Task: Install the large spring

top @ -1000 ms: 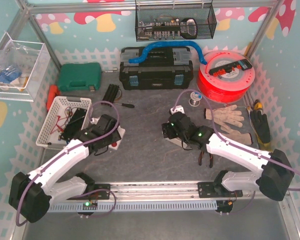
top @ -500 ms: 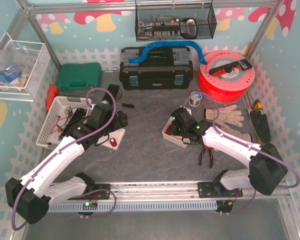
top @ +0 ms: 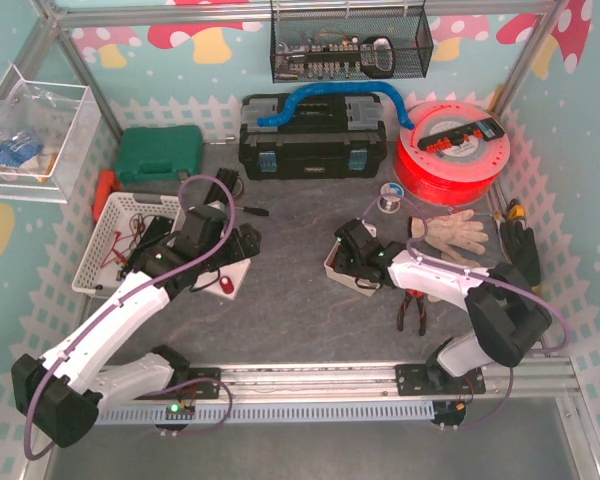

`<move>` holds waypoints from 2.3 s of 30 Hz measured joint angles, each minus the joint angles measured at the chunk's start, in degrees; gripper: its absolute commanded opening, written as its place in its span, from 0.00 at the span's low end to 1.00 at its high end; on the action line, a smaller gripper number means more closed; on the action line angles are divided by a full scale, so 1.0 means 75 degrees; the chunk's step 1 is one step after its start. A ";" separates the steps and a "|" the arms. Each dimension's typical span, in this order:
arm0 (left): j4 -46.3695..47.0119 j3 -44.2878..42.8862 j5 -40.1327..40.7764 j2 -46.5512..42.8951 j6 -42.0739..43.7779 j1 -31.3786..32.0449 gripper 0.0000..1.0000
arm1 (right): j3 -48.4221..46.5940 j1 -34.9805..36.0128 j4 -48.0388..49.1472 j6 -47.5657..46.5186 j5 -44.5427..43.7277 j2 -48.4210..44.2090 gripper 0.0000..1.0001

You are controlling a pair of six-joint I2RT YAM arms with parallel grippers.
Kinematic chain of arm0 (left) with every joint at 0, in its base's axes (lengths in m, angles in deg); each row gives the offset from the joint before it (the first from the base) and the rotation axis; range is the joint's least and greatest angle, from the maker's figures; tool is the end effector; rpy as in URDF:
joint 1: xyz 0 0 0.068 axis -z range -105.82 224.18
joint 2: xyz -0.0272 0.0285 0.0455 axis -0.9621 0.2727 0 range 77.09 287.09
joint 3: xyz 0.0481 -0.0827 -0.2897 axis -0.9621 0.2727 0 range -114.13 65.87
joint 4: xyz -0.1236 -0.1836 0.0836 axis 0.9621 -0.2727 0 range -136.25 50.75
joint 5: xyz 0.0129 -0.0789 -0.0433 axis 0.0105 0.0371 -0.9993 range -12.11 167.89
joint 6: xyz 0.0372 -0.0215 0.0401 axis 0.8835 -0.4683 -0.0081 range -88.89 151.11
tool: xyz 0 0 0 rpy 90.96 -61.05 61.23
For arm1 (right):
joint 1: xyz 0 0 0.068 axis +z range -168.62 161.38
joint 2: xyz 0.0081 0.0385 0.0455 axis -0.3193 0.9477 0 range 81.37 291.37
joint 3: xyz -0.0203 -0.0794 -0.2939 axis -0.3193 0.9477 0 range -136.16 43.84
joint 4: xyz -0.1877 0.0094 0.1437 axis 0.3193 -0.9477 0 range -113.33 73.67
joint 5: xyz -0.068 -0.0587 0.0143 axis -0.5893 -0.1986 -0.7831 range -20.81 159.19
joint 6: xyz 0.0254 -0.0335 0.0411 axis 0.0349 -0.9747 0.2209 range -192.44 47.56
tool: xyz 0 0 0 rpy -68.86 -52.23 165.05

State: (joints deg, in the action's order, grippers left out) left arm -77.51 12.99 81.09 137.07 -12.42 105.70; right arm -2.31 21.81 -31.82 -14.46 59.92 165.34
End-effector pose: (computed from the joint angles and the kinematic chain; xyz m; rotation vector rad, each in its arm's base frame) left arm 0.1524 -0.0906 0.3205 -0.2823 2.4180 -0.5547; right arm 0.2079 0.1681 0.2297 0.4584 2.5181 0.5069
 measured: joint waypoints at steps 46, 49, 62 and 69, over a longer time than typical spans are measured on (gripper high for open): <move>0.0198 0.0117 -0.0184 -0.0090 0.0463 -0.0956 0.99 | -0.0912 -0.0291 0.0207 -0.0242 -0.0702 0.1888 0.19; 0.0236 0.0119 -0.0393 0.0073 0.0490 -0.1154 0.99 | -0.0912 -0.0291 0.0073 -0.0431 -0.0694 0.1693 0.16; 0.0938 0.0117 -0.1757 0.0565 0.0860 -0.1209 0.81 | -0.0635 -0.0291 0.0117 -0.2203 -0.0119 -0.1040 0.12; 0.2066 0.0117 -0.3308 0.0819 0.0697 -0.1174 0.66 | 0.0705 -0.0032 0.1553 -0.4631 0.0918 -0.2949 0.06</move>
State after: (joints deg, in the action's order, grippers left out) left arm -62.02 13.86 56.28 143.21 -7.19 96.90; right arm 2.98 21.56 -20.17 -49.19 66.80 143.22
